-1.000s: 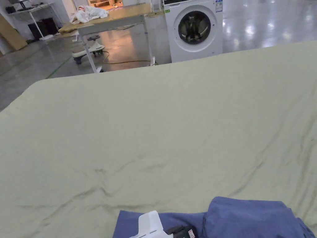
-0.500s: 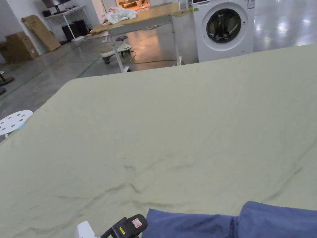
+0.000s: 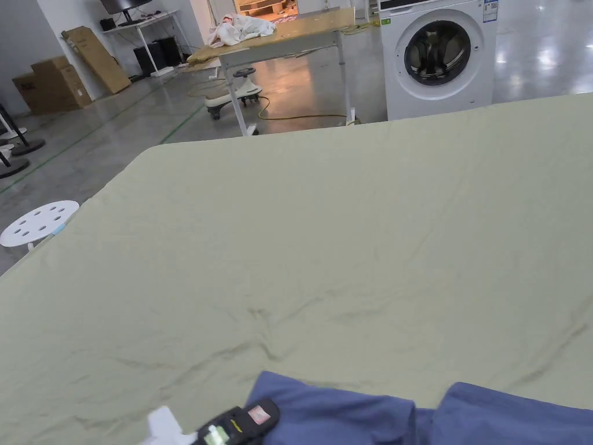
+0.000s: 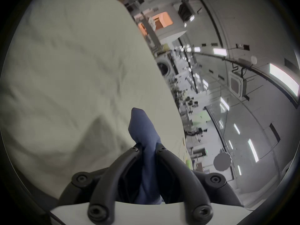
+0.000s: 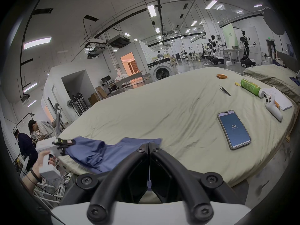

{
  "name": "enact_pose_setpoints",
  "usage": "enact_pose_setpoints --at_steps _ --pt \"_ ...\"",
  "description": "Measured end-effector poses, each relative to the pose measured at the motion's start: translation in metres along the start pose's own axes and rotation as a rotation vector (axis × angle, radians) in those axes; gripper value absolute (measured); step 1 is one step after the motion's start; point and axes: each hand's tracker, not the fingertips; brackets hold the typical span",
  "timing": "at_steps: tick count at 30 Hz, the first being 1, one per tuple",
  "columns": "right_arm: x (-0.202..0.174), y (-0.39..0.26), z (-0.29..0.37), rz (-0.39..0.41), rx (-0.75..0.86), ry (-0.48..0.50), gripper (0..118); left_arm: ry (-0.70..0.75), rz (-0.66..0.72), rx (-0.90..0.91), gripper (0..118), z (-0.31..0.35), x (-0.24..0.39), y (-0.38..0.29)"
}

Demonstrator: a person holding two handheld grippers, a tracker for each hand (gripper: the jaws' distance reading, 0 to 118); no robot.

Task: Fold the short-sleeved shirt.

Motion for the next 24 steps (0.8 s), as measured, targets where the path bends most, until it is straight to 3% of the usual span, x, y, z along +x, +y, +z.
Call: enact_pose_setpoints --at_steps 5,9,13,16,18,19,22,23,24 --pt "0.002 -0.002 -0.009 -0.007 -0.001 0.011 0 0.135 -0.263 0.092 10 0.041 0.043 0.039" --pt "0.0 -0.003 -0.01 -0.024 0.004 0.016 0 0.049 -0.357 0.066 10 0.027 0.09 0.009" --pt "-0.003 0.0 -0.003 -0.014 0.006 0.022 0 -0.077 -0.386 -0.161 11 -0.038 0.117 -0.057" --pt "-0.006 0.001 0.003 0.042 0.005 -0.017 0 -0.036 -0.508 -0.314 12 -0.091 0.131 -0.107" --pt "-0.005 -0.001 0.007 0.038 0.01 -0.022 0 0.013 -0.558 -0.345 19 -0.117 0.131 -0.129" --pt "-0.004 -0.002 0.009 0.03 0.013 -0.029 0 0.019 -0.559 -0.372 29 -0.128 0.129 -0.137" --pt "-0.002 -0.005 0.012 0.014 0.011 -0.048 0 0.036 -0.556 -0.486 38 -0.149 0.134 -0.152" --pt "0.0 -0.006 0.012 0.016 0.007 -0.054 0 0.032 -0.558 -0.472 58 -0.146 0.137 -0.149" --pt "0.001 -0.007 0.013 0.018 0.004 -0.057 0 0.023 -0.557 -0.455 67 -0.139 0.14 -0.145"
